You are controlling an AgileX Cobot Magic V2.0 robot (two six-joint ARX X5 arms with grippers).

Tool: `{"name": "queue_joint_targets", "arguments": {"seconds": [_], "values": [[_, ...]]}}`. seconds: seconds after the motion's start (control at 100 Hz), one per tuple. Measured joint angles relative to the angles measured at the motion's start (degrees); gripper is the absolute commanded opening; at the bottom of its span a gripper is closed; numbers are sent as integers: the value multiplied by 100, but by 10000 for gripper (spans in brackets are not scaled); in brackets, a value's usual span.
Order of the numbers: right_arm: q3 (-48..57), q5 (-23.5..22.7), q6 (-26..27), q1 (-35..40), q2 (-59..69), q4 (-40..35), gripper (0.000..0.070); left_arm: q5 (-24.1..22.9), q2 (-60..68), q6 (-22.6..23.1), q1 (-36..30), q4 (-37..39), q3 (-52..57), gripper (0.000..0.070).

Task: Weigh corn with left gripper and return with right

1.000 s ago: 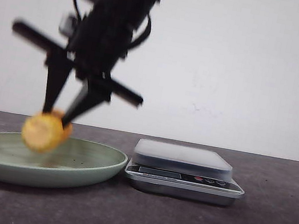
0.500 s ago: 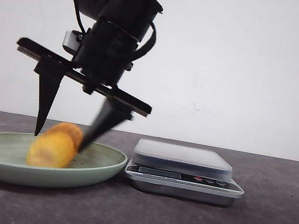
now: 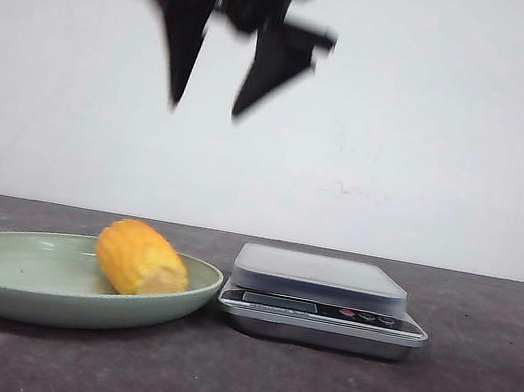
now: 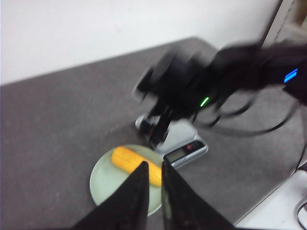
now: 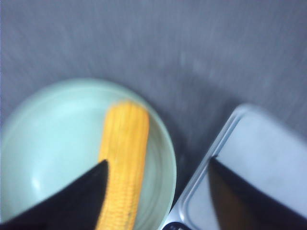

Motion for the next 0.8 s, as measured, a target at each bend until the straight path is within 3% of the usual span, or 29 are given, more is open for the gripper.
{"name": "queue_joint_targets", "arguments": {"seconds": [0.07,0.33,0.49,0.69,0.8], "values": [[0,0,-140,39,-363,127,7,-229,-98,-15,0,0,-96,3],[0,144,-688,85,-2280,1054,7,-1926,-772,-212,0,0,-98,3],[11,70,-1394,83,-3397,1749,6,-1952,-1266,-306,2,0,-98,2],[-483,-1187,-2564,81,-4264,2269,6,-1958,-1609,-385,0,-2,-90,3],[-1200,-1248,-2874,66,-4640,2970,6,-1961,-1609,-387,2,0,-114,2]]}}
